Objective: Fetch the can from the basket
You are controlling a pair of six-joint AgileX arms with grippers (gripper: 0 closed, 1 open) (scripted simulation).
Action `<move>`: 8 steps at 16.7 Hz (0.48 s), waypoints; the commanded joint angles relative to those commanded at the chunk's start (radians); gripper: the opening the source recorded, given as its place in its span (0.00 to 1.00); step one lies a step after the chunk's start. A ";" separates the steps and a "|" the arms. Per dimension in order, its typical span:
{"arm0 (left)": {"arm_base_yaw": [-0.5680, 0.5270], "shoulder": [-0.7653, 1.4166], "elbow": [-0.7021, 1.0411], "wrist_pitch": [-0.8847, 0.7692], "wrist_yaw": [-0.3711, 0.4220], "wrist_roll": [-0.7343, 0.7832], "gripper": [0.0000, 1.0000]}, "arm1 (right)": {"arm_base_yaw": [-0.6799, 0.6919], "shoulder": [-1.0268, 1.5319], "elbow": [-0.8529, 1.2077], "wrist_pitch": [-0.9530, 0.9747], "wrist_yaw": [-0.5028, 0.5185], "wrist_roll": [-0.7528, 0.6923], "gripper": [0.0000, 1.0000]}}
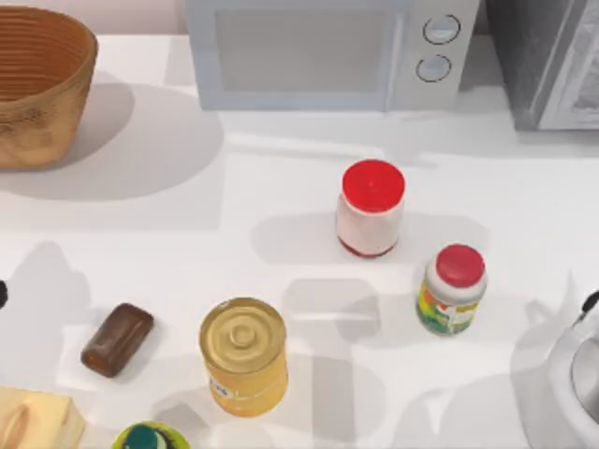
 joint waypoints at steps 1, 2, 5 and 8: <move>-0.001 -0.073 -0.067 0.037 0.009 -0.007 0.00 | 0.000 0.000 0.000 0.000 0.000 0.000 1.00; -0.001 -0.137 -0.127 0.070 0.017 -0.013 0.00 | 0.000 0.000 0.000 0.000 0.000 0.000 1.00; 0.002 -0.270 -0.252 0.142 0.039 -0.029 0.00 | 0.000 0.000 0.000 0.000 0.000 0.000 1.00; 0.003 -0.308 -0.288 0.164 0.047 -0.035 0.00 | 0.000 0.000 0.000 0.000 0.000 0.000 1.00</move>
